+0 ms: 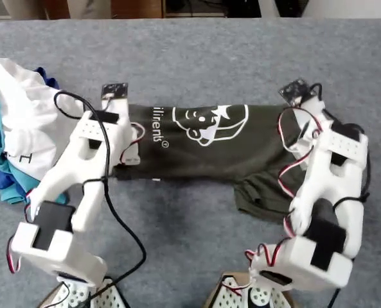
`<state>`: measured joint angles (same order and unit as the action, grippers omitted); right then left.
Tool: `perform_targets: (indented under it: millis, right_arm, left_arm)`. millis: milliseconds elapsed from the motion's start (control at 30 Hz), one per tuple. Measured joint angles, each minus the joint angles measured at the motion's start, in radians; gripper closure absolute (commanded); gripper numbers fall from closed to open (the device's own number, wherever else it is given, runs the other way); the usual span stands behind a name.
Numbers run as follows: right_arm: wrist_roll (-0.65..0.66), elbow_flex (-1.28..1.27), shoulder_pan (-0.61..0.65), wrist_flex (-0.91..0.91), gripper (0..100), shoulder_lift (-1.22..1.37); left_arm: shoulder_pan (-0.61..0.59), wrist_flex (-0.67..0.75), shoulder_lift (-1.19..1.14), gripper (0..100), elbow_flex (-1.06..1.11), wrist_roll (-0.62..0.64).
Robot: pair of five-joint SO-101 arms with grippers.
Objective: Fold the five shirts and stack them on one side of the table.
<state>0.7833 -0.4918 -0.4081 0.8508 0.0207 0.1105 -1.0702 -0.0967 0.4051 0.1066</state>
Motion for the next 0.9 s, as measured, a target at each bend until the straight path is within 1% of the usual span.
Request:
perform_targets:
  millis: [100,233,367,467,533,667,733,900]
  right_arm:
    - [-0.041,0.000,-0.044,-0.051,99.5,0.054]
    - [-0.048,0.000,-0.086,-0.060,99.5,0.095]
    - [-0.048,0.014,-0.084,-0.058,99.5,0.098]
    - [-0.048,0.040,-0.072,0.015,99.5,0.083]
    - [-0.048,0.063,-0.046,0.086,99.5,0.041]
    - [-0.051,0.095,-0.003,0.187,99.5,-0.092]
    - [-0.051,0.103,0.017,0.236,99.5,-0.180]
    - [0.069,0.101,0.061,0.408,99.4,-0.414]
  left_arm:
    - [-0.023,0.015,-0.069,98,-0.002,0.006]
    - [-0.069,0.005,-0.123,98,-0.035,0.006]
    - [-0.141,-0.066,-0.144,98,-0.123,-0.063]
    - [-0.195,-0.158,-0.149,98,-0.236,-0.106]
    - [-0.203,-0.230,-0.149,98,-0.325,-0.127]
    - [-0.166,-0.374,-0.149,98,-0.468,-0.135]
    - [-0.135,-0.425,-0.149,98,-0.516,-0.137]
    - [-0.098,-0.529,-0.149,98,-0.588,-0.141]
